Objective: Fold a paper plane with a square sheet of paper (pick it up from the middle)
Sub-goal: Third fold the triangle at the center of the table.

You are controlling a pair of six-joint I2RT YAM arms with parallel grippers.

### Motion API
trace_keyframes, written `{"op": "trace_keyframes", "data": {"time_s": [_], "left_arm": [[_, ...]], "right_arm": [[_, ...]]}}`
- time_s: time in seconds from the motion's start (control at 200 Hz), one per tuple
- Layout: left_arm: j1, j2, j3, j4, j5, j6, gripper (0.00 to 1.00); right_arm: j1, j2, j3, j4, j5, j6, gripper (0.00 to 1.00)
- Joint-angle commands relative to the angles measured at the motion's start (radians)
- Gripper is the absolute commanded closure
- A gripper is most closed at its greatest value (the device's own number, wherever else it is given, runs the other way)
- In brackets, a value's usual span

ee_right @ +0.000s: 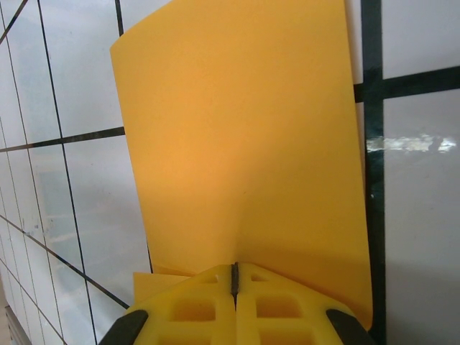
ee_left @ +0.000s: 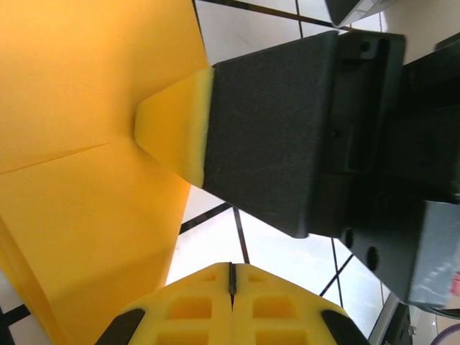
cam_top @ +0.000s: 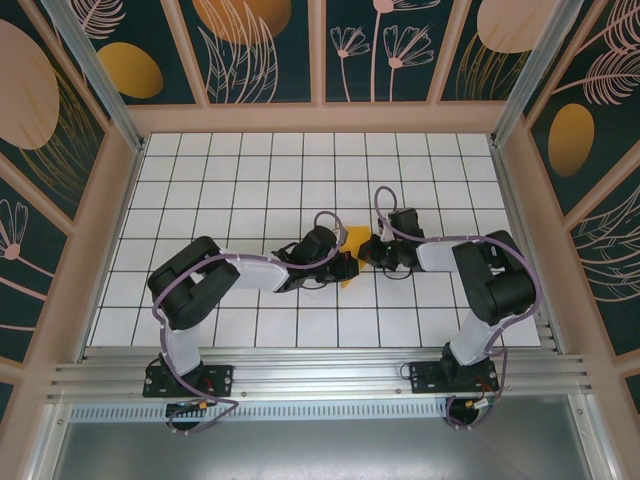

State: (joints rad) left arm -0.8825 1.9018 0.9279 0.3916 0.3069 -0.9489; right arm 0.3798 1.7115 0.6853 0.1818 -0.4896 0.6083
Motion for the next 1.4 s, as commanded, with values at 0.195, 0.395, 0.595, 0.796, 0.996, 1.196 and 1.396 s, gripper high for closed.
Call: {"op": "trace_keyframes", "data": {"time_s": [0.195, 0.395, 0.595, 0.796, 0.996, 1.196, 1.396], "left_arm": [[-0.001, 0.043, 0.028, -0.036, -0.003, -0.005, 0.94], [-0.002, 0.042, 0.004, -0.068, -0.034, 0.003, 0.94], [-0.002, 0.051, -0.033, -0.043, -0.005, -0.012, 0.95], [-0.002, 0.036, -0.073, -0.055, -0.026, -0.011, 0.95], [-0.003, 0.042, -0.081, -0.054, 0.021, -0.017, 0.95], [-0.001, 0.016, -0.131, -0.022, 0.074, -0.047, 0.94], [-0.007, 0.013, -0.164, -0.038, 0.141, -0.031, 0.92]], "right_arm": [[0.012, 0.062, -0.012, -0.125, 0.093, -0.013, 0.95], [0.011, 0.066, -0.007, -0.131, 0.1, -0.016, 0.95], [0.012, 0.075, 0.0, -0.142, 0.111, -0.021, 0.95], [0.011, 0.081, 0.001, -0.144, 0.114, -0.019, 0.95], [0.012, 0.085, 0.006, -0.152, 0.12, -0.019, 0.95], [0.012, 0.086, 0.004, -0.153, 0.129, -0.017, 0.95], [0.012, 0.085, 0.0, -0.159, 0.132, -0.016, 0.95]]}}
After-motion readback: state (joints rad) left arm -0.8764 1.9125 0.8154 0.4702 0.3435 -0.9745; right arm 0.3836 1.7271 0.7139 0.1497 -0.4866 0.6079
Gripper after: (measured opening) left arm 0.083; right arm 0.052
